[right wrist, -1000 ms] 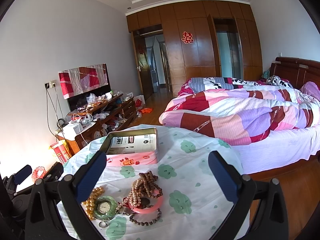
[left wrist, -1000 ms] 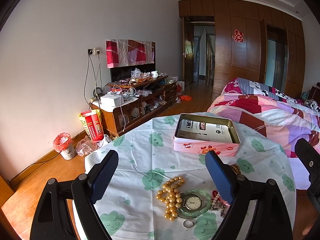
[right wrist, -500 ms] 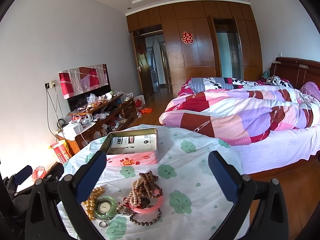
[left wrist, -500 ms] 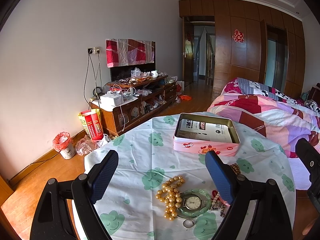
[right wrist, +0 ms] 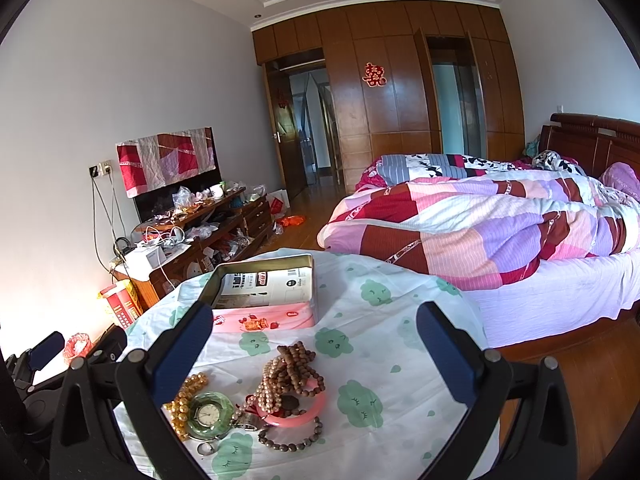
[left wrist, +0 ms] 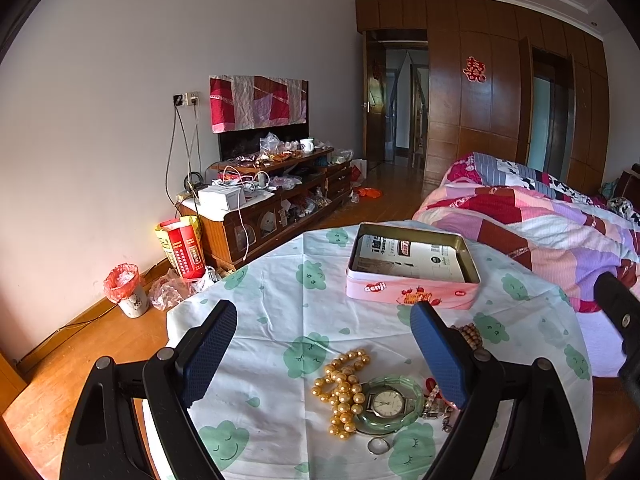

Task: Organize jewelry

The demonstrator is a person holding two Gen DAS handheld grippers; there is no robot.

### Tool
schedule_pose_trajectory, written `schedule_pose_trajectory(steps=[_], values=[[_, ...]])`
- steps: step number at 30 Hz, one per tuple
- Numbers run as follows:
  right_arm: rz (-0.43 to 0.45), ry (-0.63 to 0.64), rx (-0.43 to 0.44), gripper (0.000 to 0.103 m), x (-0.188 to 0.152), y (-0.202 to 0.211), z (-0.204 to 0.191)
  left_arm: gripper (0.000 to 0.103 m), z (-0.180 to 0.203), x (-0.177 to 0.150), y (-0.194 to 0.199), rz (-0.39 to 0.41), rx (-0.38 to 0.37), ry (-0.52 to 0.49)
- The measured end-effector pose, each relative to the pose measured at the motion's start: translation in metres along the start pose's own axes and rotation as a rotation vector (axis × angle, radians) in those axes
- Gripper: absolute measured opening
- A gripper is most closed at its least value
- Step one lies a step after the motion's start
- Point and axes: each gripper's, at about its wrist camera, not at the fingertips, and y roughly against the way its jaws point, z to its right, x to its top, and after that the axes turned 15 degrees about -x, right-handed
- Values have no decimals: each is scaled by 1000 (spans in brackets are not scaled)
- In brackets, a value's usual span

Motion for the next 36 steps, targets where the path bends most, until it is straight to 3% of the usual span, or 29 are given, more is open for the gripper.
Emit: schedule_pose_trajectory(steps=[5, 8, 11, 14, 16, 19, 21, 31, 36], values=[[-15, -10, -38, 103, -4, -9, 10, 89, -12, -13, -19, -56, -8, -7], [-62, -18, -42, 102, -11, -23, 18, 89, -23, -25, -38, -130, -37, 5], [-120, 2, -25, 86, -20, -38, 19, 89, -36, -39, -51, -182, -26, 20], [-174, 21, -12, 72, -29, -51, 20, 88, -45, -49, -56, -212, -67, 13], [-215, 22, 8, 63, -33, -59, 20, 79, -45, -54, -57, -224, -100, -14], [-251, 21, 27, 63, -37, -68, 21, 52, -45, -60, -63, -272, -167, -20], [-259, 29, 29, 63, -39, -71, 19, 45, -46, -62, -70, -308, -210, 3], [-304, 21, 29, 63, -47, -93, 23, 45, -48, -59, -98, -391, -382, 156], [-316, 19, 28, 63, -49, -97, 24, 44, -42, -62, -110, -407, -344, 146]])
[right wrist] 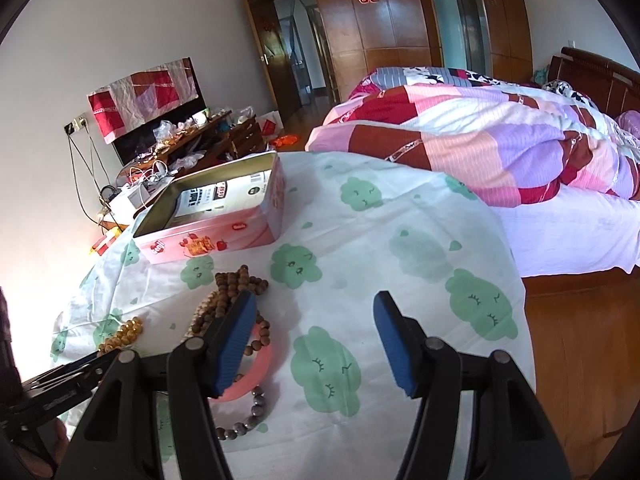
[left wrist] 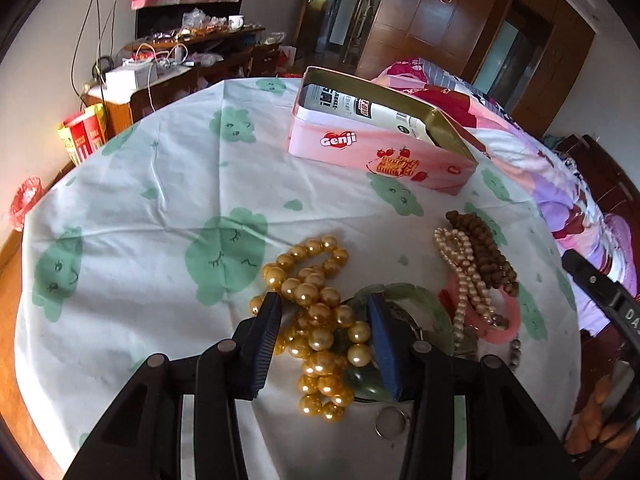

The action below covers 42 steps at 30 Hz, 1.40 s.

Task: Organize jewelry
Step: 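Lower the left tool onto the gold pearl necklace and close it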

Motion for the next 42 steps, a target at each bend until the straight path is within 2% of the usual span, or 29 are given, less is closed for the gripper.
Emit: schedule_pose_trajectory(steps=[1, 3, 6, 9, 10, 11, 12, 17, 21, 22, 25, 27, 30, 31, 32, 33, 34, 35, 39, 42], values=[[3, 1, -1, 63, 0, 0, 1, 35, 0, 0, -1, 0, 3, -5], [6, -1, 2, 63, 1, -1, 1, 27, -1, -2, 0, 3, 10, -18], [1, -6, 12, 63, 2, -4, 3, 24, -8, -3, 4, 18, -23, 0], [-18, -9, 16, 63, 1, -9, 4, 22, -11, 0, 17, 72, -70, 2], [-23, -10, 18, 63, 1, -9, 5, 17, -12, 2, 23, 97, -89, 1], [-23, -10, 18, 63, 1, -9, 5, 7, -12, 4, 28, 119, -101, -2], [-21, -10, 17, 63, 1, -9, 5, 3, -13, 7, 35, 138, -115, -2], [-19, -9, 17, 63, 1, -8, 3, 3, -24, 13, 34, 130, -52, 32], [-20, 6, 19, 63, 0, -7, -1, 6, -33, 12, 24, 73, -104, 107], [-20, 11, 20, 63, 0, -7, -2, 9, -32, 12, 21, 59, -107, 111], [-17, 7, 18, 63, -1, -5, -3, 39, -26, 11, 19, 52, -96, 103], [-21, 3, 19, 63, -1, -6, -4, 46, -25, 9, 19, 55, -113, 114], [-25, -4, 17, 63, -1, -7, -2, 46, -24, 8, 20, 42, -137, 128], [-25, -7, 16, 63, -1, -7, -2, 46, -22, 6, 20, 51, -119, 122], [-25, -9, 15, 63, -1, -7, -1, 46, -20, 4, 19, 54, -69, 99], [-26, -12, 15, 63, -1, -8, 0, 40, -19, 3, 18, 51, -51, 88], [-26, -14, 15, 63, 0, -8, 0, 23, -19, 2, 17, 54, -40, 80], [-26, -16, 15, 63, 0, -8, 1, 18, -20, 2, 15, 43, -37, 83], [-26, -17, 15, 63, 0, -7, 1, 16, -26, 3, 15, 39, -53, 100], [-26, -18, 15, 63, 0, -7, 1, 15, -24, 5, 16, 46, 5, 67]])
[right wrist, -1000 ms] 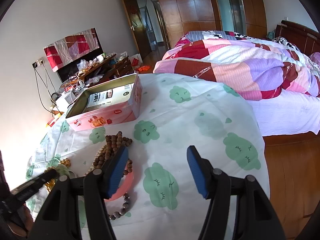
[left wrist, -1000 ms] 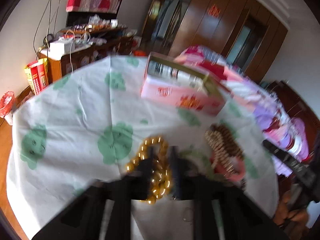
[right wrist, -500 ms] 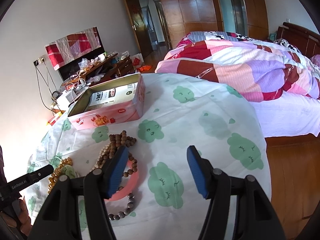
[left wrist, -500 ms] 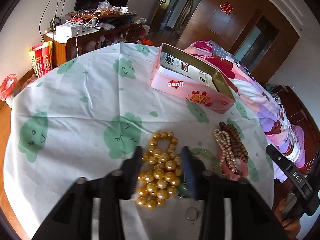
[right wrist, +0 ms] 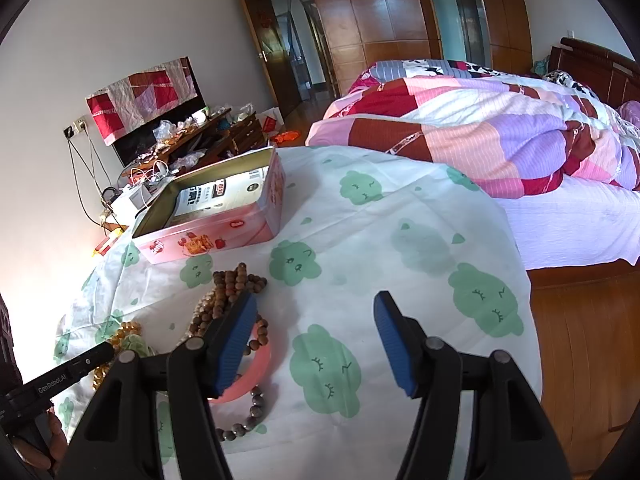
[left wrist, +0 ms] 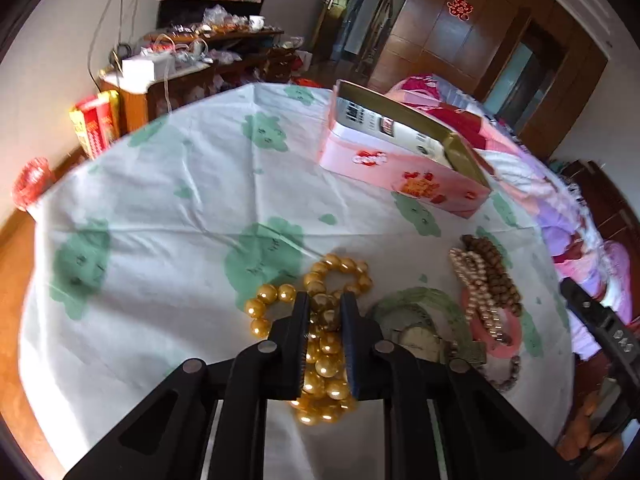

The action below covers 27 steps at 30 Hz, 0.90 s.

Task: Organize jewelry
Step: 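Lower the left tool onto the gold pearl necklace and close it, then carry gold pearls to the tin with left tool while right tool grasps jade bangle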

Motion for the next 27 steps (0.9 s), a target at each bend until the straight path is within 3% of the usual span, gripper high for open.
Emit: schedule_pose_trajectory(steps=[2, 6, 7, 8, 9, 13, 15, 19, 27], values=[[-2, 2, 8, 63, -1, 0, -1, 17, 0, 0, -3, -17, 6, -5], [1, 20, 13, 63, -2, 3, -6, 34, 5, -2, -10, -41, 51, -24], [1, 23, 15, 63, -2, 3, -7, 34, 5, -2, -11, -34, 58, -32], [1, 26, 17, 63, -2, 4, -8, 34, 4, -2, -10, -33, 55, -33], [3, 28, 18, 63, -2, 5, -9, 21, 2, -2, -12, -42, 58, -33], [15, 27, 25, 63, -2, 8, -9, 20, 2, -6, -8, -27, 34, -55], [21, 30, 41, 63, -2, 10, -12, 10, 2, -5, 2, 27, 8, -43], [24, 87, 121, 63, -5, 16, -30, 10, 6, 3, 22, 116, -22, -49], [-46, 212, 297, 55, -14, 11, -85, 10, 8, 10, 47, 194, -22, -59]])
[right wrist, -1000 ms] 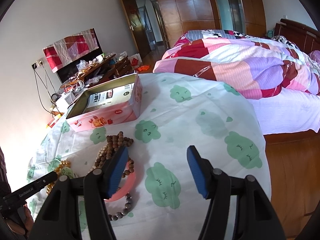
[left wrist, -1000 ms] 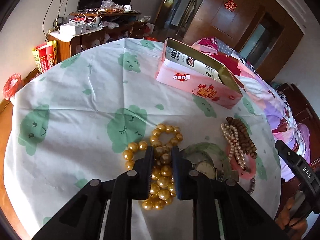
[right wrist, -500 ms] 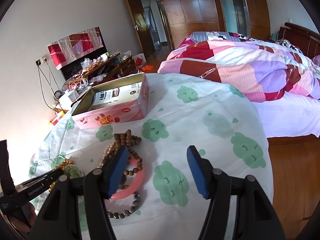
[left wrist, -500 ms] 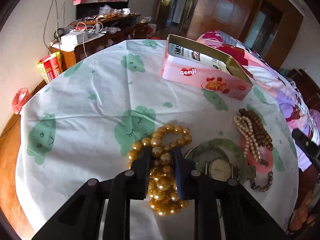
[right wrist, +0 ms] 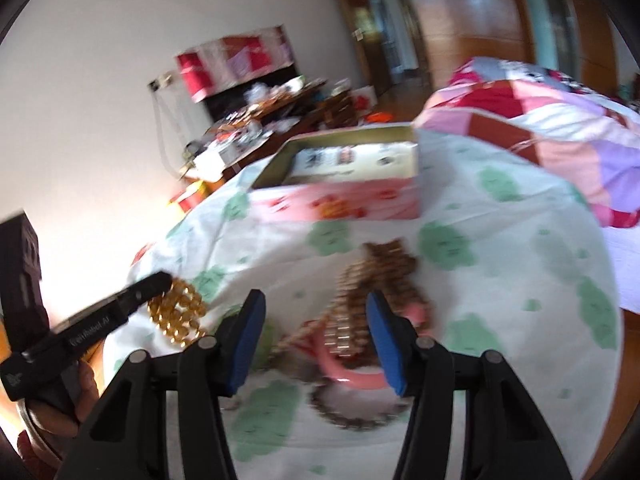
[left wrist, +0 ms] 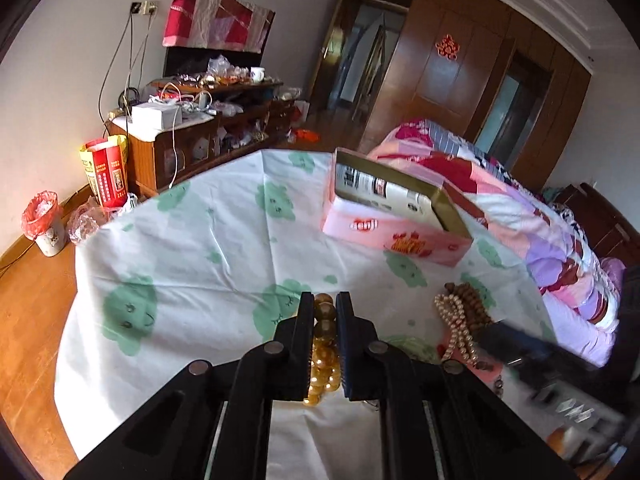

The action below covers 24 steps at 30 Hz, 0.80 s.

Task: Organize jewelry
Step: 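Carry gold pearls to the tin with left tool while right tool grasps jade bangle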

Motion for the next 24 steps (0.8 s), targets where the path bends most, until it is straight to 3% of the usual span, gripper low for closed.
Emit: schedule_pose_trajectory(steps=[5, 9, 12, 14, 18, 24], values=[[-94, 98, 41, 39, -6, -29, -36, 10, 3, 9, 12, 40, 3, -11], [-157, 132, 37, 35, -11, -46, -46, 10, 0, 8, 10, 35, 16, -8], [-184, 132, 70, 14, -7, -49, -44, 10, -3, 8, 7, 30, 12, 3], [-202, 108, 94, 14, -5, -49, -39, 10, -3, 7, 7, 31, 12, 3], [-165, 53, 125, 14, 0, -38, -29, 10, -3, 9, 6, 38, 7, 0], [-36, -53, 142, 14, 34, -10, -6, 10, 6, 28, 0, 72, -24, -34]])
